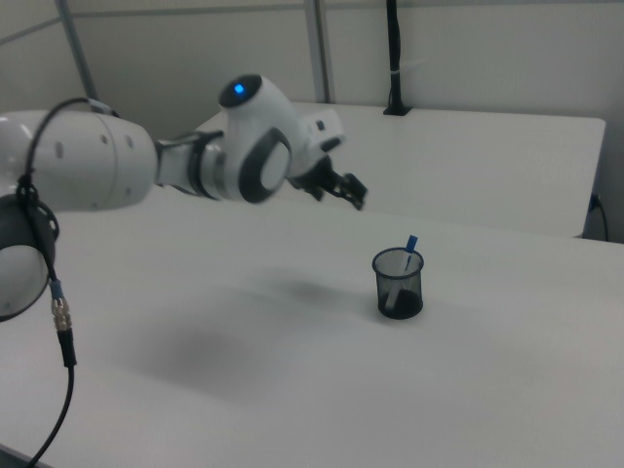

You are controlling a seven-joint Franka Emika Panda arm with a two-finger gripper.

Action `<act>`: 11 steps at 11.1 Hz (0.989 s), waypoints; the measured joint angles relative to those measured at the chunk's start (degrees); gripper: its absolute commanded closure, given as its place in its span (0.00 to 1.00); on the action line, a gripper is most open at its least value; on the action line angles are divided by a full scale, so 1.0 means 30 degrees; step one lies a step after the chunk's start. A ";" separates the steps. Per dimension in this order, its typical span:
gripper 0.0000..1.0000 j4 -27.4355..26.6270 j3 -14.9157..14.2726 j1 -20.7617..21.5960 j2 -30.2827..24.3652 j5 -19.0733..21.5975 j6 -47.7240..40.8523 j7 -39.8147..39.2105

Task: Insert the marker

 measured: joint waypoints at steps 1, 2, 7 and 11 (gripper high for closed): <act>0.00 0.0148 0.0795 0.0070 -0.0527 0.0000 -0.1750 0.0002; 0.00 0.0240 0.1450 0.0255 -0.1179 0.0000 -0.3800 0.0001; 0.00 0.0345 0.0872 0.3126 -0.5619 0.1066 -1.4283 -0.0076; 0.00 -0.0124 -0.2200 0.6252 -0.8208 0.1286 -1.8465 -0.0482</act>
